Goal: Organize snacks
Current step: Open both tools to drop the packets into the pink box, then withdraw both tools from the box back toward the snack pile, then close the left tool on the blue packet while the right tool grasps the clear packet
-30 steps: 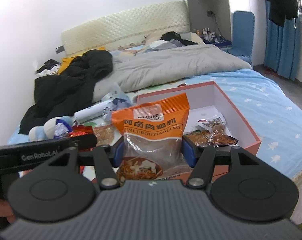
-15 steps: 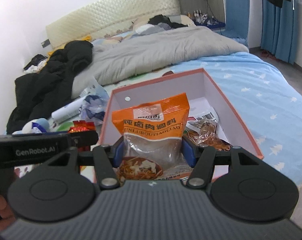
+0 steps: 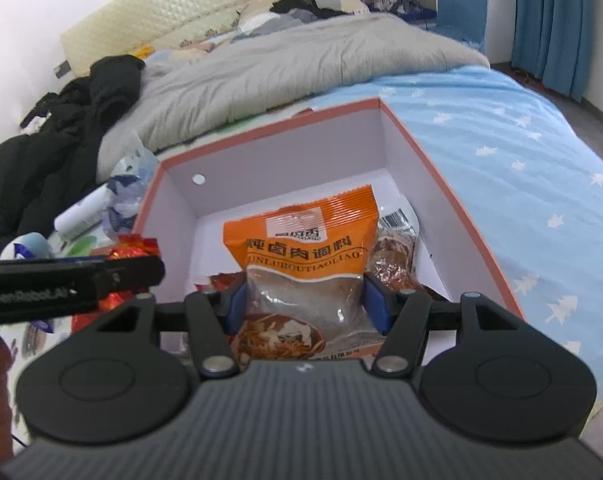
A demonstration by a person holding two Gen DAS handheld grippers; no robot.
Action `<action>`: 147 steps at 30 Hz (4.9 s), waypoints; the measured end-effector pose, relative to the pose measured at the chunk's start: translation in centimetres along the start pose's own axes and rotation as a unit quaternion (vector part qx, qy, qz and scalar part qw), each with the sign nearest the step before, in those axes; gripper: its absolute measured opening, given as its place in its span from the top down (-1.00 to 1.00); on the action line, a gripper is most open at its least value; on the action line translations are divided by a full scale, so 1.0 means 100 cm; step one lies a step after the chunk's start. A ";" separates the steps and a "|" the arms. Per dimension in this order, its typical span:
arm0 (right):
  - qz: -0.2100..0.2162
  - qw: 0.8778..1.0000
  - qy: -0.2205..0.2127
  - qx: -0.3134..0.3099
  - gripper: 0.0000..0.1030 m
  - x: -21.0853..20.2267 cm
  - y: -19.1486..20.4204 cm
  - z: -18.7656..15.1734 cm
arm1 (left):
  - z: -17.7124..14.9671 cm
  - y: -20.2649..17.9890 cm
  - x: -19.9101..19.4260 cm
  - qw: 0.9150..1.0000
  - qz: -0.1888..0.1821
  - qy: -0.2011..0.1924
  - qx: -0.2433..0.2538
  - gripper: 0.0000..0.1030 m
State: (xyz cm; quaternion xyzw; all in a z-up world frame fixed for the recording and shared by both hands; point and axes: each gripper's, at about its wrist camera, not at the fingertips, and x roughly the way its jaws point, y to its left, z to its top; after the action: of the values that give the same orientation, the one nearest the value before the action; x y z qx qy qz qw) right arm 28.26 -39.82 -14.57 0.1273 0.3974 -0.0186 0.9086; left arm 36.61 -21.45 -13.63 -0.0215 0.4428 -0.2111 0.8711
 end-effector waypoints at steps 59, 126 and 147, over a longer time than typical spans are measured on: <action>0.138 0.978 -0.109 -0.108 -0.61 -0.195 0.135 -0.173 | -0.267 0.053 -0.313 0.972 0.120 -0.177 -0.093 -0.33; 0.091 0.978 -0.025 -0.188 -0.75 0.181 0.309 -0.090 | -0.135 0.377 -0.061 0.962 0.201 -0.150 -0.110 -0.67; 0.063 0.979 -0.037 -0.193 -0.33 0.218 0.321 -0.080 | -0.138 0.392 -0.025 0.963 0.187 -0.140 -0.132 -0.56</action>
State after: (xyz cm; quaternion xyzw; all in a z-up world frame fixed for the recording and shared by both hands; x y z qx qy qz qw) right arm 41.73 -5.29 -28.71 -0.0264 0.3512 0.1106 0.9294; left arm 38.20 17.24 -28.88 -0.0828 0.3361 0.0217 0.9379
